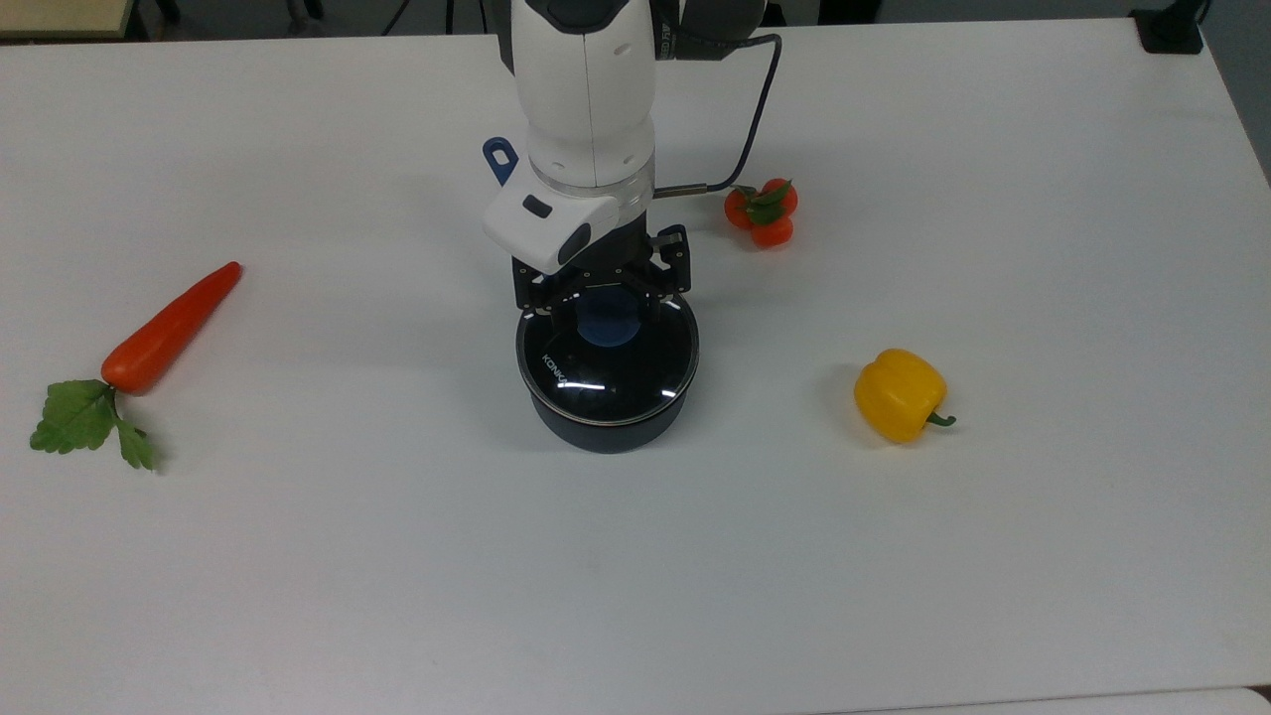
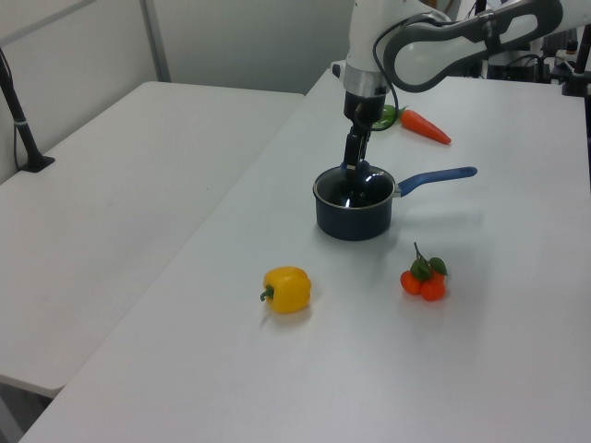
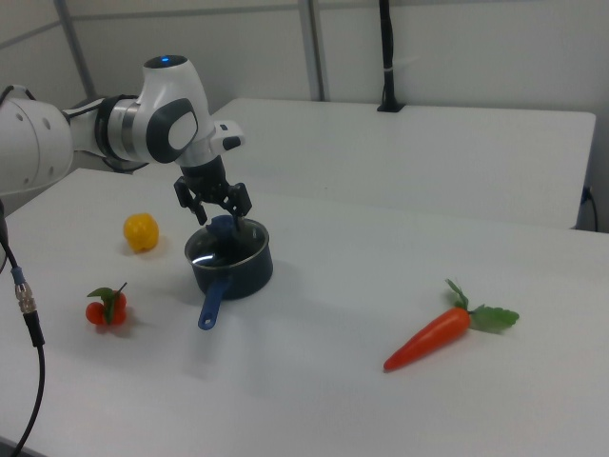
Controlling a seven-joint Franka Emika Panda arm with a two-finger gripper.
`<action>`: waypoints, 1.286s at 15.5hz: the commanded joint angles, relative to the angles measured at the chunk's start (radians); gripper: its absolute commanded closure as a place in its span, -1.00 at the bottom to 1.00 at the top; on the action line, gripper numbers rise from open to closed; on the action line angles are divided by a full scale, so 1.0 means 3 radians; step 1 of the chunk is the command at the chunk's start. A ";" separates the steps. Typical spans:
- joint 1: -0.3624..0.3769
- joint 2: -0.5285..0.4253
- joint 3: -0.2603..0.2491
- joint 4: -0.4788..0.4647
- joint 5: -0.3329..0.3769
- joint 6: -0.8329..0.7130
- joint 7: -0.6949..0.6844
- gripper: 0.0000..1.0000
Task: Open lid
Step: 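Close the gripper around the blue knob of the glass lid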
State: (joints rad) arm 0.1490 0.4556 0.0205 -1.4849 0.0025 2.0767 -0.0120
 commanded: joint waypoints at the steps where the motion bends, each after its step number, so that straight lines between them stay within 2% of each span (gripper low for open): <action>1: 0.0035 0.0031 -0.0027 0.0051 0.0038 0.0047 0.0066 -0.69; 4: 0.0035 0.0026 -0.0027 0.0051 0.0033 0.0042 0.0066 -0.57; 9: 0.0035 0.0026 -0.0027 0.0051 0.0033 0.0032 0.0066 -0.55; 13: 0.0035 0.0020 -0.0027 0.0051 0.0012 0.0006 0.0055 -0.43; 20: 0.0055 0.0005 -0.0027 0.0051 0.0002 -0.0004 0.0030 -0.43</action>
State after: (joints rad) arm 0.1500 0.4577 0.0205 -1.4786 0.0025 2.0767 -0.0100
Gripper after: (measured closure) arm 0.286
